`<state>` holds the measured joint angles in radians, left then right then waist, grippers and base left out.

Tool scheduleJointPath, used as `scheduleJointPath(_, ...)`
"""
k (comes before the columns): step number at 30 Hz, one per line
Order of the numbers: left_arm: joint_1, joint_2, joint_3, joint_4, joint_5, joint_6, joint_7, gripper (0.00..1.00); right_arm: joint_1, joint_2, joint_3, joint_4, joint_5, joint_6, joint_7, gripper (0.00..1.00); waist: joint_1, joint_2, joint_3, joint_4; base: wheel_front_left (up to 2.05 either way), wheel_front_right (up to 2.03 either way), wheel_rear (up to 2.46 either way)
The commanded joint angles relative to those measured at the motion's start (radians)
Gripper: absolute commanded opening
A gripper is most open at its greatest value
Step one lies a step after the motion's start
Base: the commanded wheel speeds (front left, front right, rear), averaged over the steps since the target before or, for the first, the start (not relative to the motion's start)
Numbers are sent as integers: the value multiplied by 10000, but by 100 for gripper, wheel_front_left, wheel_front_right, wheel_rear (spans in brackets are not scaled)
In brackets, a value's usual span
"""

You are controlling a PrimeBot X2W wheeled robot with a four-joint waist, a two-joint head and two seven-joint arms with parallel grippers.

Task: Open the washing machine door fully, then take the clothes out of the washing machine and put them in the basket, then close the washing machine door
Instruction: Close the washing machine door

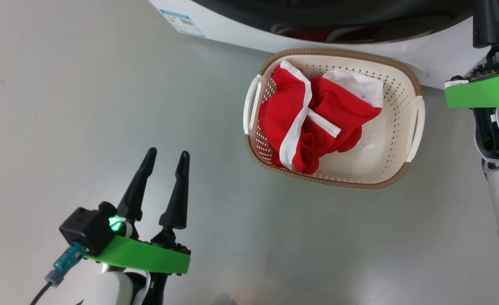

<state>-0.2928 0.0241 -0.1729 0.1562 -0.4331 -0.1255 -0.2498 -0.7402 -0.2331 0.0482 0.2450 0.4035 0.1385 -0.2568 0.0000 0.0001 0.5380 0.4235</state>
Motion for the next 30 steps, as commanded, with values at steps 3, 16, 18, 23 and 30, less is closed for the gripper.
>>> scheduleJointPath(3, -60, 262, 361, -145, 31, -52, -120, 100, 372, 94, 391, -212, -116, -78, -49, 6, 0, -1, -258, -111, 0, 0, 0)
scheduleJointPath(16, 364, 262, 696, 156, 448, -52, -120, 100, 2131, 369, 982, -359, -51, -78, -49, 100, 0, -1, -1395, -615, 0, 0, 0)
scheduleJointPath(18, 444, 262, 742, 186, 527, -52, -120, 100, 2416, 375, 988, -361, -27, -78, -49, 100, 0, -1, -1569, -700, 0, 0, 0)
scheduleJointPath(23, 674, 262, 899, 271, 769, -52, -120, 100, 3126, 451, 926, -426, 29, -78, -49, 100, 0, -1, -2011, -956, 0, 0, 0)
scheduleJointPath(30, 1096, 313, 1095, 351, 1046, -52, -120, 100, 4259, 647, 735, -502, 45, -78, -49, 100, 0, -1, -2691, -1409, 0, 0, 0)
